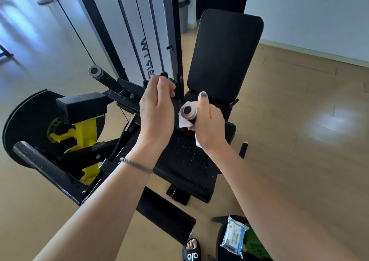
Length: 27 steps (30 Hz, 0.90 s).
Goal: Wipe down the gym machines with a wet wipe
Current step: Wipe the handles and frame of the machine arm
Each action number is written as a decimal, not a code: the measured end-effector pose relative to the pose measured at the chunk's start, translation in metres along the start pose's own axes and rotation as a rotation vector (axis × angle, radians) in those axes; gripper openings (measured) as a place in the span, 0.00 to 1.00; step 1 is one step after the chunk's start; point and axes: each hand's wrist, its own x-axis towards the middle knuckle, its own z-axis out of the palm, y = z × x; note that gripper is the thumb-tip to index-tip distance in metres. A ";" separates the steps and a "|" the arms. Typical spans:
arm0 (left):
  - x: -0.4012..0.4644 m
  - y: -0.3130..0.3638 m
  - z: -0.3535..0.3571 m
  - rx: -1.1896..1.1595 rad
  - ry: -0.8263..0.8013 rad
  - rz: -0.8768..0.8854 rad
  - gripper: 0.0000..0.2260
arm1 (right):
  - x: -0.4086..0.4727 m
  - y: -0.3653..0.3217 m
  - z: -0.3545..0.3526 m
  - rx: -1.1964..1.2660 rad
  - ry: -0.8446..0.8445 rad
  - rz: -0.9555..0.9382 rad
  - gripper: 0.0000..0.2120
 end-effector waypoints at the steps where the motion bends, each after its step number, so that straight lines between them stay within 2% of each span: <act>1: -0.002 0.002 0.002 0.020 -0.023 0.029 0.14 | 0.000 0.010 -0.004 -0.022 -0.018 0.042 0.32; 4: -0.007 0.008 0.010 0.060 -0.121 0.078 0.14 | -0.001 0.023 -0.013 -0.066 -0.047 0.085 0.31; 7: -0.006 0.008 0.017 0.089 -0.188 0.109 0.18 | -0.001 0.017 -0.011 -0.048 0.009 0.102 0.32; 11: -0.006 0.006 0.023 0.044 -0.125 0.065 0.17 | -0.001 -0.008 0.004 0.024 0.107 0.095 0.33; 14: -0.007 0.000 0.025 0.011 -0.085 -0.035 0.16 | -0.003 0.003 -0.003 -0.035 0.032 0.003 0.33; 18: -0.006 -0.006 0.024 0.040 -0.099 -0.033 0.17 | -0.003 0.035 -0.021 -0.114 -0.046 0.060 0.30; 20: -0.006 -0.005 0.023 0.064 -0.094 -0.011 0.18 | -0.006 0.036 -0.025 -0.149 -0.056 -0.017 0.30; 24: -0.007 -0.007 0.025 0.051 -0.102 -0.012 0.17 | -0.024 0.059 -0.044 -0.475 0.082 -0.391 0.22; 27: -0.010 -0.010 0.029 0.020 -0.090 -0.020 0.17 | -0.038 0.085 -0.047 -0.696 0.023 -0.388 0.23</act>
